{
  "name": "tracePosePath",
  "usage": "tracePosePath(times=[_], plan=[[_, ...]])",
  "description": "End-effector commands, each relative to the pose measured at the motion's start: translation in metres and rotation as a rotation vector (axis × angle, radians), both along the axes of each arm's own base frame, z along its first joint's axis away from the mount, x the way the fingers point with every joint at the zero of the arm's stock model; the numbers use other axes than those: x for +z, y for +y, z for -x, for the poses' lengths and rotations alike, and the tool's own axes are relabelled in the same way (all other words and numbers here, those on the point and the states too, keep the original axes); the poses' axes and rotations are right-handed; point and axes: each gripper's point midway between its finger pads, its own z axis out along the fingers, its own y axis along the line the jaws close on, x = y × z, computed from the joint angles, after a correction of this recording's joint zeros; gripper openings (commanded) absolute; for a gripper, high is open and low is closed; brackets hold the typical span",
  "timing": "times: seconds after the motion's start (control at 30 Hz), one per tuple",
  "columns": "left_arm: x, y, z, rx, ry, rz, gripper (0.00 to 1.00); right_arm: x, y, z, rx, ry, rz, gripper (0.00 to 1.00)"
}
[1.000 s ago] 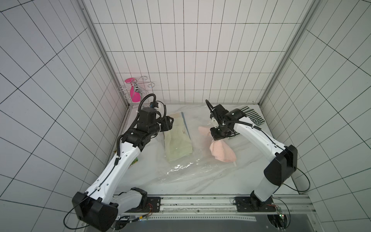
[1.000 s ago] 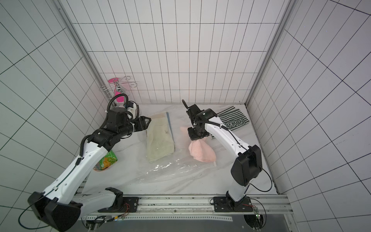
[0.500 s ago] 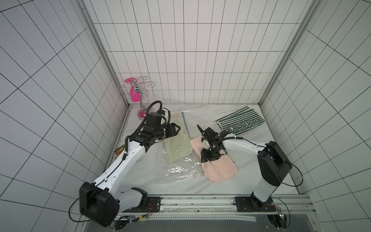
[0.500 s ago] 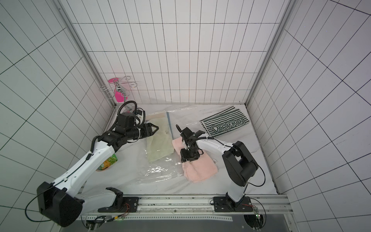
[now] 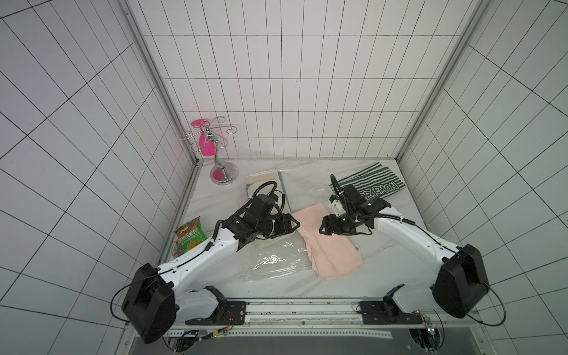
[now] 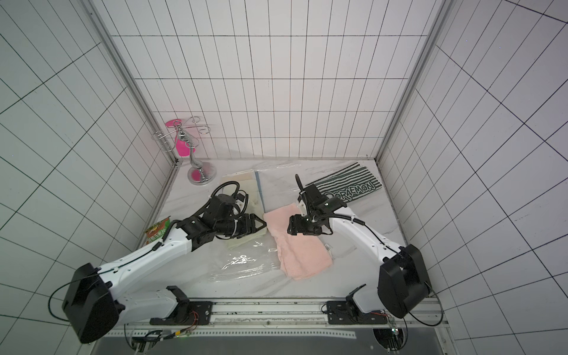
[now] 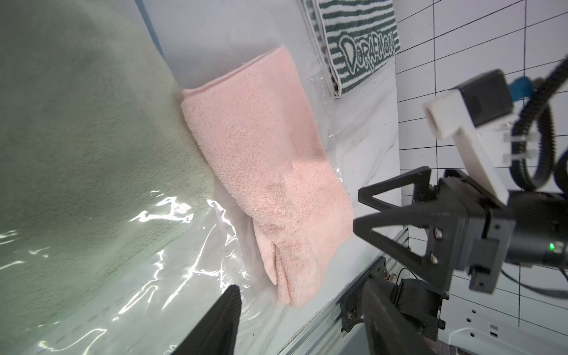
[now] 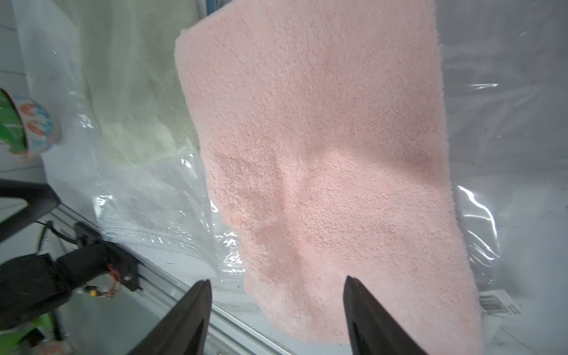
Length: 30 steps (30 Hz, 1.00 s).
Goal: Place the folded towel into the vacuum bag
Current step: Place the towel in the vacuum bag, then adjust the towel in the vacuum bag.
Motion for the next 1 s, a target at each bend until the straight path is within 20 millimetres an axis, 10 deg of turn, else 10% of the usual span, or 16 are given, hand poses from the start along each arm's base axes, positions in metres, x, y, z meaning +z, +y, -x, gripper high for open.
tracePosePath(times=[0.0,0.3,0.47,0.7,0.97], plan=[[0.004,0.009,-0.03,0.097,-0.015,0.046,0.64,-0.018,-0.019,0.018,-0.053,-0.07,0.188,0.74],[0.008,0.038,-0.041,0.154,-0.002,0.075,0.63,-0.068,0.018,0.026,-0.014,-0.095,0.32,0.83],[0.005,0.036,-0.033,0.137,0.016,0.097,0.64,-0.095,0.009,0.033,-0.008,-0.051,0.401,0.66],[-0.003,0.018,-0.022,0.109,0.058,0.12,0.68,-0.08,0.018,0.05,0.123,-0.038,0.284,0.25],[-0.02,-0.022,-0.019,0.067,0.1,0.118,0.71,-0.038,0.015,0.064,0.235,0.006,0.205,0.15]])
